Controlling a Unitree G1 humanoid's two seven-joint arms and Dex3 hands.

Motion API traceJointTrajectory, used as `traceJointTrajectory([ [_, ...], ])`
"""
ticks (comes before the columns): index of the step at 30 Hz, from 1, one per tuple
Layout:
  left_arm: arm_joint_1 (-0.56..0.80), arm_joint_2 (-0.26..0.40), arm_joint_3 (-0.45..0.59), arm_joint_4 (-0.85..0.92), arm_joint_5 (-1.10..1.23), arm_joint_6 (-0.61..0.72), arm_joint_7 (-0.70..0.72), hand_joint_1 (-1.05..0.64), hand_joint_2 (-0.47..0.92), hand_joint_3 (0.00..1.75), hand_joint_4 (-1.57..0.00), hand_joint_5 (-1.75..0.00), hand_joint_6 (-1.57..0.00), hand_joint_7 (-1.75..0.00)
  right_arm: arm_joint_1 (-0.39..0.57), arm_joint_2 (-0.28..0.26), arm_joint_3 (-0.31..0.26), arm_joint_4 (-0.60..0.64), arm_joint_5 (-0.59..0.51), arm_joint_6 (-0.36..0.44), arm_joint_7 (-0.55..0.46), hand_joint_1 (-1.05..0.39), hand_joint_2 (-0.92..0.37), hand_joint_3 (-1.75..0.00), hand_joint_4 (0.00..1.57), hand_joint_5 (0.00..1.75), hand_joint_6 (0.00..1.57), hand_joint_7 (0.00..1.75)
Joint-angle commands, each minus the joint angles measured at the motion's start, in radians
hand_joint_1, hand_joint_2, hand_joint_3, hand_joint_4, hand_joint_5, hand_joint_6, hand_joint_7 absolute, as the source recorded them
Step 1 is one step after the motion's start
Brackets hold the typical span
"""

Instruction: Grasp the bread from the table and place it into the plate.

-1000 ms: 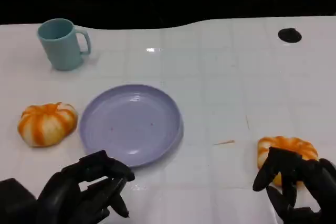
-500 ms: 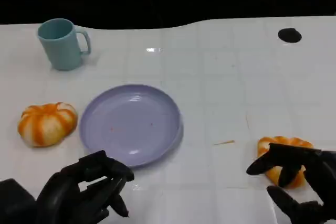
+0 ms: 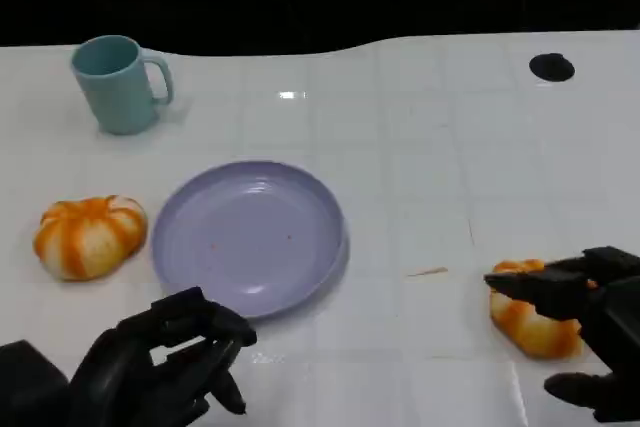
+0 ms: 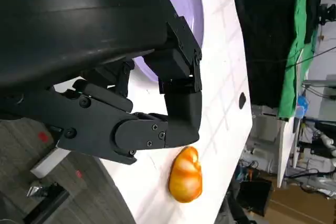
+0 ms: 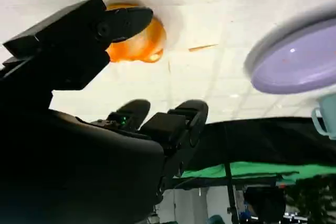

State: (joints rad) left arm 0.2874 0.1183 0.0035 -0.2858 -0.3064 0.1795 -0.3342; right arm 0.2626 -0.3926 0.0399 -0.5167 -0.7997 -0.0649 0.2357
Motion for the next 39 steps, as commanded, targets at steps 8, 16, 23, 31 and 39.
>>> traceJointTrajectory([
  [8,0.005,0.004,0.006,-0.005,0.0,0.004,0.004,-0.45,0.92,0.41,-0.7,-1.63,-0.73,-1.19,-0.058,-0.052,0.038,0.007,-0.16,0.05,0.069,-0.23,-0.64,-0.01,0.0,0.5,0.36,0.0],
  [16,0.007,0.002,0.001,-0.018,0.006,0.02,0.014,-0.44,0.92,0.41,-0.7,-1.63,-0.72,-1.2,-0.122,-0.063,0.08,0.123,-0.189,0.049,0.056,-0.26,-0.67,-0.02,0.0,0.48,0.35,0.0],
  [23,0.011,0.0,-0.002,-0.03,0.007,0.029,0.02,-0.45,0.92,0.4,-0.69,-1.63,-0.72,-1.19,-0.18,-0.07,0.132,0.229,-0.22,0.05,0.035,-0.3,-0.72,-0.02,0.0,0.44,0.33,0.0],
  [31,0.015,-0.003,-0.003,-0.032,0.004,0.028,0.017,-0.46,0.92,0.4,-0.69,-1.63,-0.71,-1.2,-0.252,-0.073,0.191,0.361,-0.242,0.056,0.002,-0.31,-0.75,-0.01,0.04,0.43,0.33,0.01],
  [39,0.012,-0.002,-0.003,-0.024,0.012,0.018,0.013,-0.47,0.92,0.39,-0.7,-1.62,-0.73,-1.18,-0.332,-0.065,0.238,0.504,-0.222,0.067,-0.031,-0.32,-0.79,-0.01,0.13,0.28,0.33,0.0],
])
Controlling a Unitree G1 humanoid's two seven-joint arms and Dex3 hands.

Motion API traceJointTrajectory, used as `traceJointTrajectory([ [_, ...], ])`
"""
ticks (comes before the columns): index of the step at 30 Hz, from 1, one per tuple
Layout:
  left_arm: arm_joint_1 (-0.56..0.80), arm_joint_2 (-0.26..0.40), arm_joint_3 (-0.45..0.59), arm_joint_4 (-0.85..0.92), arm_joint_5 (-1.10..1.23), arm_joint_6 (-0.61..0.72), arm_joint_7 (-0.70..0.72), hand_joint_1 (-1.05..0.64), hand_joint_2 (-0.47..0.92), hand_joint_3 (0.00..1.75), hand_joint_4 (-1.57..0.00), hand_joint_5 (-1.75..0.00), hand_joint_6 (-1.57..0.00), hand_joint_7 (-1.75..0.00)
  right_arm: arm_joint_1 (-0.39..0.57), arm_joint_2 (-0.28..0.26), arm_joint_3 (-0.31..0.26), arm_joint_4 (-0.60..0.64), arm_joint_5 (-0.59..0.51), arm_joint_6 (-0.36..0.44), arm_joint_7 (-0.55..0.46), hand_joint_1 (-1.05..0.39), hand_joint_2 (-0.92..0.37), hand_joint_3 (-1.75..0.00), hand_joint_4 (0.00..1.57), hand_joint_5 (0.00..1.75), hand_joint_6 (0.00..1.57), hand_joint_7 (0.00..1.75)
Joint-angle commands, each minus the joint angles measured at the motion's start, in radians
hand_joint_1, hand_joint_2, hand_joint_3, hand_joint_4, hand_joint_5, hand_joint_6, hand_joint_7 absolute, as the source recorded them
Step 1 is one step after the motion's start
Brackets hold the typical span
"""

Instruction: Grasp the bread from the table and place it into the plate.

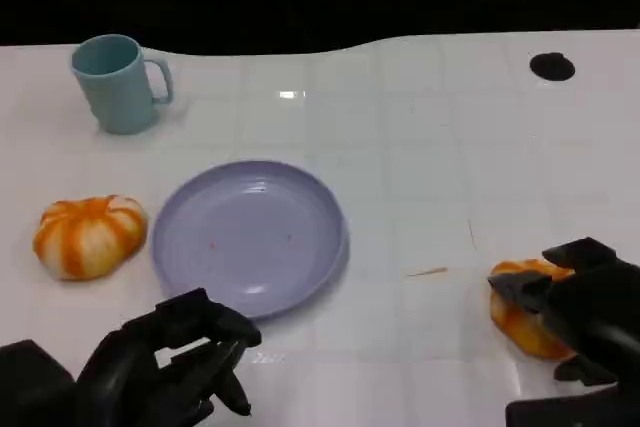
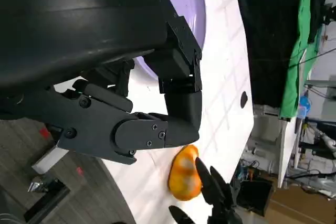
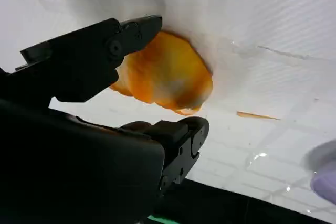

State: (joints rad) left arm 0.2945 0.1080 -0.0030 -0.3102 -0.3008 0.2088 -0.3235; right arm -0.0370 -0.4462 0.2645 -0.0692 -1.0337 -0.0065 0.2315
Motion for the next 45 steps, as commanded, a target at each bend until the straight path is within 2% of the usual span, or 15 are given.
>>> traceJointTrajectory([
  [1,0.005,0.008,0.003,0.0,0.006,-0.01,0.003,-0.47,0.92,0.39,-0.7,-1.62,-0.73,-1.18,-0.042,-0.01,0.016,0.072,0.018,0.01,-0.031,-0.31,-0.8,-0.01,0.13,0.27,0.33,0.0],
  [8,0.006,0.008,0.003,-0.007,0.006,-0.007,0.006,-0.47,0.92,0.39,-0.71,-1.61,-0.74,-1.17,-0.101,-0.005,0.039,0.16,0.047,0.025,-0.048,-0.35,-0.82,-0.01,0.18,0.24,0.34,0.01],
  [16,0.011,0.01,0.005,-0.014,0.005,-0.006,0.004,-0.46,0.92,0.4,-0.7,-1.61,-0.73,-1.17,-0.162,0.022,0.026,0.254,0.217,0.058,0.012,-0.34,-0.89,-0.02,0.31,0.19,0.47,0.03],
  [19,0.014,0.009,0.003,-0.016,0.012,-0.009,0.009,-0.46,0.92,0.39,-0.7,-1.61,-0.74,-1.17,-0.181,0.027,0.025,0.305,0.258,0.035,-0.05,-0.32,-0.91,-0.01,0.51,0.17,0.62,0.05],
  [20,0.015,0.008,0.002,-0.02,0.014,-0.007,0.013,-0.47,0.92,0.39,-0.71,-1.61,-0.74,-1.17,-0.185,0.029,0.024,0.321,0.266,0.02,-0.086,-0.28,-0.9,0.0,0.7,0.21,0.74,0.07],
  [22,0.017,0.005,0.004,-0.022,0.009,-0.006,0.011,-0.47,0.92,0.38,-0.71,-1.61,-0.75,-1.17,-0.189,0.04,0.017,0.359,0.284,-0.018,-0.18,-0.24,-0.89,0.0,0.89,0.26,0.87,0.09],
  [23,0.016,0.006,0.004,-0.017,0.007,-0.016,0.002,-0.46,0.92,0.39,-0.71,-1.61,-0.74,-1.16,-0.193,0.046,0.013,0.383,0.294,-0.041,-0.23,-0.19,-0.89,0.0,0.95,0.52,1.0,0.11],
  [24,0.015,0.007,0.004,-0.014,0.007,-0.024,-0.004,-0.46,0.92,0.4,-0.7,-1.62,-0.73,-1.17,-0.197,0.049,0.012,0.403,0.299,-0.058,-0.267,-0.13,-0.91,-0.02,0.94,0.96,1.17,0.15],
  [26,0.014,0.008,0.004,-0.014,0.009,-0.021,-0.001,-0.47,0.92,0.4,-0.7,-1.62,-0.74,-1.17,-0.215,0.038,0.027,0.447,0.282,-0.097,-0.338,-0.09,-0.9,-0.09,0.93,1.38,1.28,0.25],
  [28,0.013,0.006,0.004,-0.015,0.007,-0.018,0.001,-0.46,0.92,0.4,-0.7,-1.62,-0.74,-1.17,-0.226,0.03,0.038,0.474,0.27,-0.118,-0.375,-0.09,-0.68,-0.61,0.89,1.66,1.14,0.68],
  [29,0.013,0.006,0.003,-0.018,0.01,-0.014,0.005,-0.46,0.92,0.4,-0.7,-1.62,-0.74,-1.17,-0.232,0.027,0.041,0.488,0.264,-0.13,-0.4,-0.09,-0.6,-0.75,0.89,1.69,1.11,0.78],
  [30,0.012,0.007,0.002,-0.02,0.012,-0.012,0.007,-0.47,0.92,0.39,-0.71,-1.62,-0.74,-1.18,-0.236,0.026,0.043,0.5,0.263,-0.141,-0.422,-0.1,-0.53,-0.88,0.91,1.72,0.98,1.09],
  [33,0.014,0.004,0.002,-0.026,0.009,-0.007,0.011,-0.46,0.92,0.39,-0.71,-1.62,-0.74,-1.18,-0.245,0.025,0.048,0.523,0.254,-0.155,-0.475,-0.1,-0.47,-0.96,0.93,1.74,0.81,1.52],
  [43,0.015,0.006,-0.002,-0.038,0.017,-0.008,0.013,-0.45,0.92,0.41,-0.7,-1.63,-0.72,-1.19,-0.252,0.041,0.028,0.559,0.286,-0.185,-0.561,-0.06,-0.44,-1.01,0.91,1.75,0.73,1.68],
  [45,0.014,0.004,-0.001,-0.038,0.01,-0.002,0.014,-0.45,0.92,0.41,-0.7,-1.64,-0.73,-1.2,-0.251,0.043,0.025,0.555,0.294,-0.186,-0.57,-0.06,-0.41,-1.06,0.9,1.75,0.77,1.58],
])
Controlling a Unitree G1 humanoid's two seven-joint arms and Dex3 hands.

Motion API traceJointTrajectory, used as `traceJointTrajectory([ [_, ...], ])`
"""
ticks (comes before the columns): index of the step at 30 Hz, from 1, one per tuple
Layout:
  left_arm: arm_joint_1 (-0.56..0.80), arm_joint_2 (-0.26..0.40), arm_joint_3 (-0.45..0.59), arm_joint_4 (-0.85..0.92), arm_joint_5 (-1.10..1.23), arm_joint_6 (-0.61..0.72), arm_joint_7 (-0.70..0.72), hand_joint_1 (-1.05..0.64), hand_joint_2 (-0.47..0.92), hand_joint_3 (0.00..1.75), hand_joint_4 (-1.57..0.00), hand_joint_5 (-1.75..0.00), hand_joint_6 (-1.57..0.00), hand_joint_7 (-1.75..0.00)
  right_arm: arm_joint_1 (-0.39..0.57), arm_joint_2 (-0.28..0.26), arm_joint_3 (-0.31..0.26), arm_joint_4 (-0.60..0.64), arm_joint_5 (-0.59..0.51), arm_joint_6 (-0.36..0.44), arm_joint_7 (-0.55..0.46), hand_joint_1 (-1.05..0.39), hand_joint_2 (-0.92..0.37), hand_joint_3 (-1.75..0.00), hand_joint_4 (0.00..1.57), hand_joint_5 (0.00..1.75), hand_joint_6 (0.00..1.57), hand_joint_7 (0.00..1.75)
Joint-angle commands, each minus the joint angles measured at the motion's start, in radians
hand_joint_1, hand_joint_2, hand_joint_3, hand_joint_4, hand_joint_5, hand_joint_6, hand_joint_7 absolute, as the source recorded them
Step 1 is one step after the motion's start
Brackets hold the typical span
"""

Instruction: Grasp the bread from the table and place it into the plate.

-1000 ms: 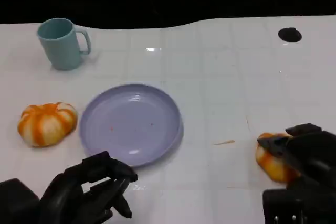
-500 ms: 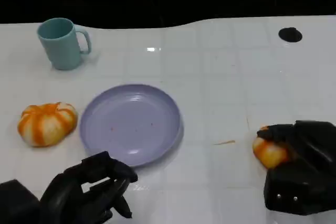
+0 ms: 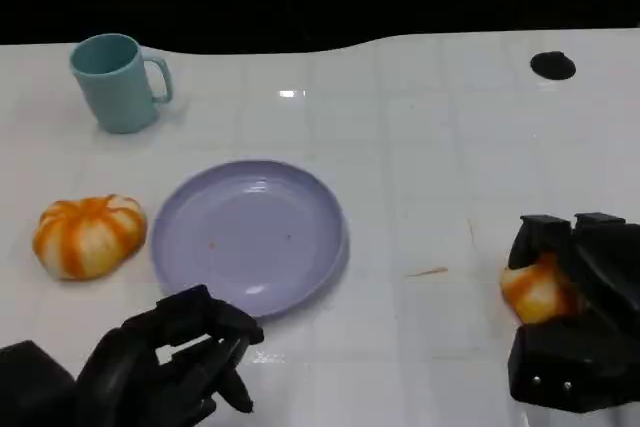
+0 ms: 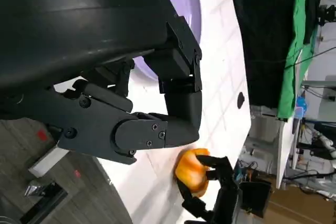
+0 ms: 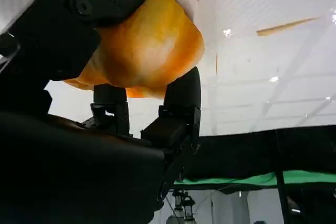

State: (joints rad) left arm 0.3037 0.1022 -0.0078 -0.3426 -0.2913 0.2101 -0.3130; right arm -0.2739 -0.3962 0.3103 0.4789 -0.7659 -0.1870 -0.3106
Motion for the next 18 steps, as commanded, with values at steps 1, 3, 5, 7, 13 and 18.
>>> traceJointTrajectory([
  [1,0.004,0.009,0.004,-0.005,0.0,-0.002,0.004,-0.46,0.92,0.41,-0.7,-1.64,-0.73,-1.2,-0.014,-0.007,-0.021,0.006,0.029,-0.009,-0.036,-0.06,-0.4,-1.07,0.9,1.75,0.79,1.53],
  [3,0.004,0.006,0.005,-0.011,-0.005,0.01,0.01,-0.45,0.92,0.4,-0.7,-1.64,-0.73,-1.21,-0.012,-0.007,-0.023,0.002,0.038,-0.021,-0.05,-0.04,-0.38,-1.11,0.91,1.75,0.83,1.46],
  [5,0.004,0.003,0.004,-0.014,-0.006,0.014,0.012,-0.45,0.92,0.4,-0.7,-1.64,-0.73,-1.21,-0.011,-0.004,-0.028,0.001,0.053,-0.041,-0.063,-0.04,-0.38,-1.14,0.91,1.75,0.85,1.44],
  [7,0.003,0.002,0.003,-0.014,-0.005,0.014,0.011,-0.44,0.92,0.41,-0.7,-1.65,-0.72,-1.21,-0.01,-0.001,-0.034,-0.005,0.068,-0.051,-0.062,-0.04,-0.38,-1.19,0.91,1.75,0.85,1.45],
  [13,0.005,0.008,-0.004,-0.009,0.011,-0.003,0.008,-0.43,0.92,0.42,-0.7,-1.66,-0.71,-1.23,-0.002,0.022,-0.055,-0.078,0.11,-0.093,-0.069,0.0,-0.3,-1.3,0.94,1.75,0.86,1.49],
  [18,0.008,0.01,-0.002,-0.013,0.008,-0.004,0.006,-0.42,0.92,0.44,-0.69,-1.66,-0.7,-1.24,-0.006,0.034,-0.06,-0.116,0.133,-0.115,-0.048,-0.02,-0.25,-1.38,0.94,1.75,0.82,1.56],
])
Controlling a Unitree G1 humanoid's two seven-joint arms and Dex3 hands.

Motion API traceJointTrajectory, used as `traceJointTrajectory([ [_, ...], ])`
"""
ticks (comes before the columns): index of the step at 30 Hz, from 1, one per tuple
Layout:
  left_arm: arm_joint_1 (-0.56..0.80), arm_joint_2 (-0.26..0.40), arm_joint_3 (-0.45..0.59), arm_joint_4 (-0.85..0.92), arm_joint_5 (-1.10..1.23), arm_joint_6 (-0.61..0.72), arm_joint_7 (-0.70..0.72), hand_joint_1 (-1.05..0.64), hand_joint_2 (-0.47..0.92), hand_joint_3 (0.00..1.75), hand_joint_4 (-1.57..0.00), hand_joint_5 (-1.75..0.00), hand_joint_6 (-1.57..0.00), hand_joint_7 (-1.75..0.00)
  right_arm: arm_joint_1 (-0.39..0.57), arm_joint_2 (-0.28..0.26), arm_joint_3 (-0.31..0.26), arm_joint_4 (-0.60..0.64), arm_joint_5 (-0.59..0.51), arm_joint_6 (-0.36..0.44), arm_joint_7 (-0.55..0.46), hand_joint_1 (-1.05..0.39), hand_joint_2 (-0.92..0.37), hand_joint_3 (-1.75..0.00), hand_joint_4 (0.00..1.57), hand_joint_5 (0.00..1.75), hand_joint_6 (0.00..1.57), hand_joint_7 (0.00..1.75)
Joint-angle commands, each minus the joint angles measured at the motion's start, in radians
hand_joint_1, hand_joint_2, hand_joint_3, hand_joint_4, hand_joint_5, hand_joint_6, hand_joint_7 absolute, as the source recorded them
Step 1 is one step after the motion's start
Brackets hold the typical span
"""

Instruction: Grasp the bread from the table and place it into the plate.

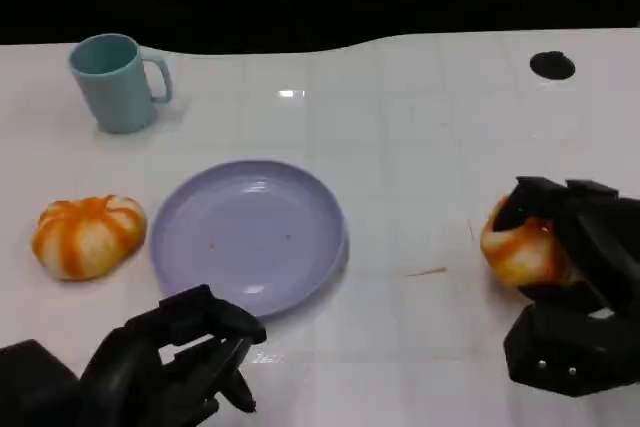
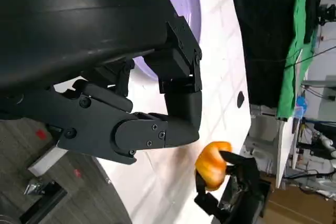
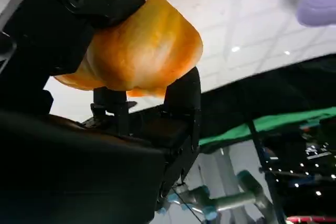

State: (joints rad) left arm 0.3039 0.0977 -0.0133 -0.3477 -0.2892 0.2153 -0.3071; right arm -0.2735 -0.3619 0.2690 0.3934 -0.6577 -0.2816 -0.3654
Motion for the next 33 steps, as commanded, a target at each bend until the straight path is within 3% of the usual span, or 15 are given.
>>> traceJointTrajectory([
  [1,0.008,0.015,0.004,-0.009,0.004,-0.006,0.0,-0.42,0.92,0.44,-0.68,-1.66,-0.7,-1.24,-0.006,0.001,-0.019,-0.04,0.028,-0.024,0.011,-0.01,-0.25,-1.39,0.94,1.75,0.81,1.58],
  [8,0.009,0.015,0.004,-0.012,0.003,-0.007,0.0,-0.41,0.92,0.44,-0.68,-1.67,-0.69,-1.25,-0.033,0.043,0.0,-0.093,0.059,-0.049,0.063,-0.06,-0.22,-1.45,0.98,1.75,0.75,1.72],
  [14,0.018,0.013,0.006,-0.02,-0.006,-0.001,-0.001,-0.42,0.92,0.42,-0.69,-1.65,-0.71,-1.24,-0.078,0.107,0.025,-0.061,0.065,-0.077,0.088,-0.1,-0.19,-1.48,1.0,1.75,0.83,1.58],
  [21,0.02,0.016,0.007,-0.016,-0.007,-0.005,-0.005,-0.41,0.92,0.42,-0.68,-1.67,-0.69,-1.26,-0.18,0.204,0.078,0.057,0.05,-0.087,0.086,-0.09,-0.22,-1.42,0.99,1.75,0.84,1.59],
  [27,0.019,0.019,0.009,-0.011,-0.008,-0.012,-0.009,-0.42,0.92,0.43,-0.67,-1.67,-0.68,-1.26,-0.276,0.276,0.116,0.188,0.051,-0.108,0.082,-0.07,-0.23,-1.42,1.02,1.75,0.78,1.72],
  [33,0.024,0.023,0.01,-0.012,-0.012,-0.015,-0.016,-0.42,0.92,0.44,-0.67,-1.66,-0.68,-1.26,-0.366,0.338,0.152,0.322,0.039,-0.119,0.054,-0.13,-0.24,-1.38,1.03,1.75,0.76,1.75],
])
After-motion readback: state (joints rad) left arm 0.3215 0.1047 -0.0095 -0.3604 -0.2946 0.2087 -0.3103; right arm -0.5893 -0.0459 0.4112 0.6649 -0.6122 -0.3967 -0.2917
